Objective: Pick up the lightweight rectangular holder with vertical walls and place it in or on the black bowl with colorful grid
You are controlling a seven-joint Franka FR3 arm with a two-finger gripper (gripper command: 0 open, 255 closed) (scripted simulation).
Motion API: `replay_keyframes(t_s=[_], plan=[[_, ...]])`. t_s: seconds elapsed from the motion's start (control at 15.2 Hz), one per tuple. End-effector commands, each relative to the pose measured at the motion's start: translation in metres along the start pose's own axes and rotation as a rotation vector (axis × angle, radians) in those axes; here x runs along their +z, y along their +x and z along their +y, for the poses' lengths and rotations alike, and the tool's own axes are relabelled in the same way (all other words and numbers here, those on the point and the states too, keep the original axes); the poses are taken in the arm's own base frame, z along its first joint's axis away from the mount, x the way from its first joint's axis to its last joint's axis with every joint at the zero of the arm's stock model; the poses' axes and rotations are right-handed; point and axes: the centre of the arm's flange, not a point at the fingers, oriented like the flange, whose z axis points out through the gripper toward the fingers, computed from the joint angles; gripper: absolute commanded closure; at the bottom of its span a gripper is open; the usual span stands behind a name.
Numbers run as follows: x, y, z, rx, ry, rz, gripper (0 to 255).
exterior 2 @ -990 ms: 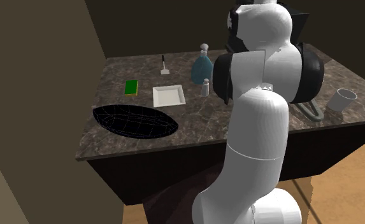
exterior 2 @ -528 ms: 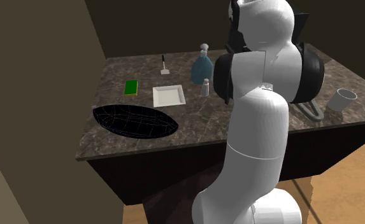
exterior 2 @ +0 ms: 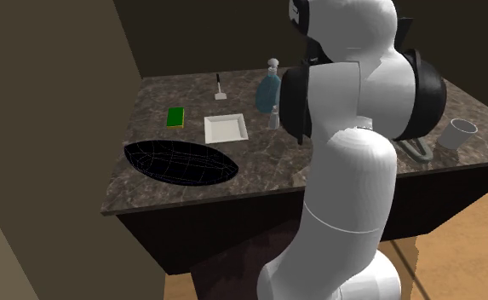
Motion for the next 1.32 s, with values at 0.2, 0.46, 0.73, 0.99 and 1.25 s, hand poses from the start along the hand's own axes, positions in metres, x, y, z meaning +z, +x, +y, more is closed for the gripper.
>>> replay_keyframes(t_s=[0.2,0.46,0.73,0.99,1.25], plan=[[-0.009,-0.02,-0.062,0.0,0.0,0.0,255],[-0.017,-0.034,-0.112,0.0,0.0,0.0,255],[-0.026,-0.049,-0.162,0.0,0.0,0.0,255],[-0.034,-0.063,-0.213,0.0,0.0,0.0,255],[-0.043,-0.078,-0.263,0.0,0.0,0.0,255]])
